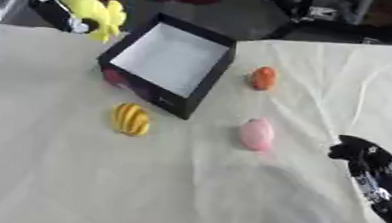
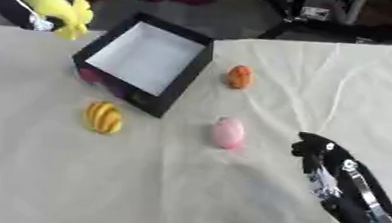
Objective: Pick up objects on the table and place them in the box.
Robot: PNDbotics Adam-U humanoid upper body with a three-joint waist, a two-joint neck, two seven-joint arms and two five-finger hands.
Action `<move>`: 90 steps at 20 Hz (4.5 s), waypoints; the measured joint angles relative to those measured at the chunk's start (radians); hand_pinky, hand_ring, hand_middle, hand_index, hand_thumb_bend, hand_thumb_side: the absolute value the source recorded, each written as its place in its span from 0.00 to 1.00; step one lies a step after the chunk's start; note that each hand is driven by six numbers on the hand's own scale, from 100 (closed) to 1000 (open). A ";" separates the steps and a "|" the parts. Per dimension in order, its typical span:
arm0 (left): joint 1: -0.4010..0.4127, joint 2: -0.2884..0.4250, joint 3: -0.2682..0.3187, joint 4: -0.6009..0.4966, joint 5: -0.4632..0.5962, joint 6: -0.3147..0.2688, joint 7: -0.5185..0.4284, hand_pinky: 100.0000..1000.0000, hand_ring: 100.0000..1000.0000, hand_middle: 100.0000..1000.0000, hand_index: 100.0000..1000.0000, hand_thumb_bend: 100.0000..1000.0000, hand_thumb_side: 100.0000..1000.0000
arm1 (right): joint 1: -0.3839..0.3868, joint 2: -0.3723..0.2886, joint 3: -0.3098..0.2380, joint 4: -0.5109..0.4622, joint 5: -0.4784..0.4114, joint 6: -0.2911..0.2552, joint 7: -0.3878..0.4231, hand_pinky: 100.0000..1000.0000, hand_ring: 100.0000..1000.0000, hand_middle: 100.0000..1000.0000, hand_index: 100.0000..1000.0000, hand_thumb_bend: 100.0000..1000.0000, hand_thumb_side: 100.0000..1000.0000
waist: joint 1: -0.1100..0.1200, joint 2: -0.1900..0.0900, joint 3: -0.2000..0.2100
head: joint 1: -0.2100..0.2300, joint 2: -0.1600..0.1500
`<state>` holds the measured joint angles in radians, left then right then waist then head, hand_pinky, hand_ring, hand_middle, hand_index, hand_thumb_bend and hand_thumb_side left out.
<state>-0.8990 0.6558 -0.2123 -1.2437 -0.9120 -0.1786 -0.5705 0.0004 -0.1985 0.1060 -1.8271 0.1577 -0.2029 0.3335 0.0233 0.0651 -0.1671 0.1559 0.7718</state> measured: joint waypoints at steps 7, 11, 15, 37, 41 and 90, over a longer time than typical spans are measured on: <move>-0.086 -0.235 0.016 0.250 -0.232 0.013 0.166 0.65 0.48 0.48 0.61 0.32 0.20 | 0.000 0.002 0.012 0.000 -0.009 0.000 0.008 0.85 0.72 0.67 0.85 0.00 0.69 | 0.000 0.000 -0.029 | 0.016 0.000; -0.096 -0.310 0.040 0.354 -0.344 0.029 0.260 0.65 0.48 0.48 0.61 0.32 0.20 | -0.001 0.002 0.017 0.000 -0.013 0.000 0.012 0.85 0.72 0.67 0.85 0.00 0.69 | 0.000 0.000 -0.035 | 0.020 0.000; -0.097 -0.324 0.052 0.395 -0.383 0.024 0.302 0.66 0.51 0.50 0.64 0.40 0.24 | -0.001 0.002 0.018 0.000 -0.013 0.001 0.014 0.85 0.72 0.67 0.85 0.00 0.69 | 0.000 0.000 -0.035 | 0.022 0.000; -0.092 -0.410 0.108 0.539 -0.495 0.239 0.471 0.79 0.71 0.77 0.91 1.00 0.66 | -0.009 0.009 0.030 0.000 -0.027 0.001 0.028 0.85 0.72 0.67 0.85 0.00 0.69 | -0.007 0.000 -0.066 | 0.035 0.000; -0.092 -0.372 0.103 0.510 -0.468 0.239 0.460 0.80 0.72 0.78 0.92 1.00 0.68 | -0.009 0.009 0.030 0.000 -0.027 0.001 0.027 0.85 0.72 0.67 0.85 0.00 0.69 | -0.007 0.000 -0.061 | 0.032 0.000; 0.261 0.081 -0.150 -0.072 0.356 0.010 -0.228 0.72 0.61 0.64 0.80 0.68 0.34 | -0.009 0.000 0.018 0.000 -0.022 0.004 0.015 0.85 0.72 0.68 0.85 0.00 0.69 | -0.004 -0.014 -0.034 | 0.009 0.000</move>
<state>-0.6380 0.7373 -0.3622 -1.3154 -0.5557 -0.1683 -0.7984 -0.0084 -0.1983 0.1238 -1.8272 0.1355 -0.1994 0.3481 0.0190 0.0507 -0.2016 0.1651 0.7718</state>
